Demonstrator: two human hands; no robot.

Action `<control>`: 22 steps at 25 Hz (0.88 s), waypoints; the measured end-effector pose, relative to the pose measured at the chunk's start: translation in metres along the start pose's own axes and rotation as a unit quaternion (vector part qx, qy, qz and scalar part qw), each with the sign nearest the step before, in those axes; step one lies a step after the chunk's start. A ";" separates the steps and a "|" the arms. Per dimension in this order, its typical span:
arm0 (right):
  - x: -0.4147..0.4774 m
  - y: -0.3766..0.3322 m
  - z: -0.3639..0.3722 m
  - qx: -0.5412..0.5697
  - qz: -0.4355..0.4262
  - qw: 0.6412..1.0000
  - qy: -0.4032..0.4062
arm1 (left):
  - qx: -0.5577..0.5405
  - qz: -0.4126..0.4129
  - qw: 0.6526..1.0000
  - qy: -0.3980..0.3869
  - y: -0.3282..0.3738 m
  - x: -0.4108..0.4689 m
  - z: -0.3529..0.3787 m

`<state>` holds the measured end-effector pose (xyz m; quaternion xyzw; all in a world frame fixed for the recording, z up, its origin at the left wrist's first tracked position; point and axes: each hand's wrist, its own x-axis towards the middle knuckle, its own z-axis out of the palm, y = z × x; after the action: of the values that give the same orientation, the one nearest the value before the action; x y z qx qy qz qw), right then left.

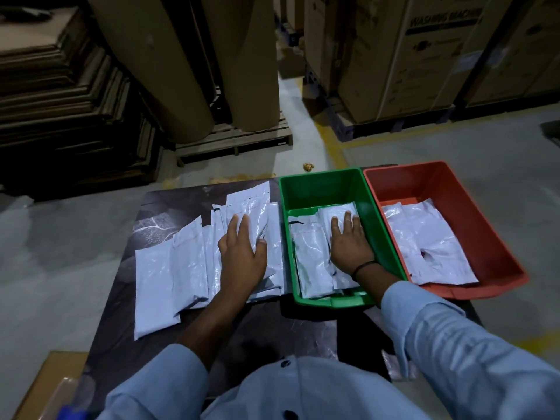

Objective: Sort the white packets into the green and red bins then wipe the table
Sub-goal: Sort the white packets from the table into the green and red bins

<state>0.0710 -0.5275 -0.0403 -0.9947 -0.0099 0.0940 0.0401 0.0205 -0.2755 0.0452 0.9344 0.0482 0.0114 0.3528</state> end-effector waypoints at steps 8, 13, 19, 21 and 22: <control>0.000 0.001 -0.015 0.022 -0.010 1.000 -0.014 | -0.021 -0.018 1.000 -0.012 0.015 -0.002 0.006; -0.006 0.024 -0.052 -0.009 -0.048 0.987 0.155 | -0.005 0.018 1.000 -0.007 0.032 0.000 0.013; -0.001 0.081 -0.068 0.064 -0.062 0.992 0.093 | 0.016 0.103 0.994 -0.041 0.079 -0.007 0.052; -0.009 0.091 -0.062 0.102 -0.102 0.985 0.093 | 0.044 0.096 0.992 -0.075 0.094 -0.008 0.074; -0.011 0.093 -0.059 0.117 -0.106 0.983 0.097 | 0.074 0.089 0.989 -0.087 0.100 -0.010 0.085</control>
<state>0.0725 -0.6251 0.0118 -0.9809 -0.1001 -0.0072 0.1665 0.0237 -0.4074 0.0473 0.9560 -0.0652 -0.0426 0.2830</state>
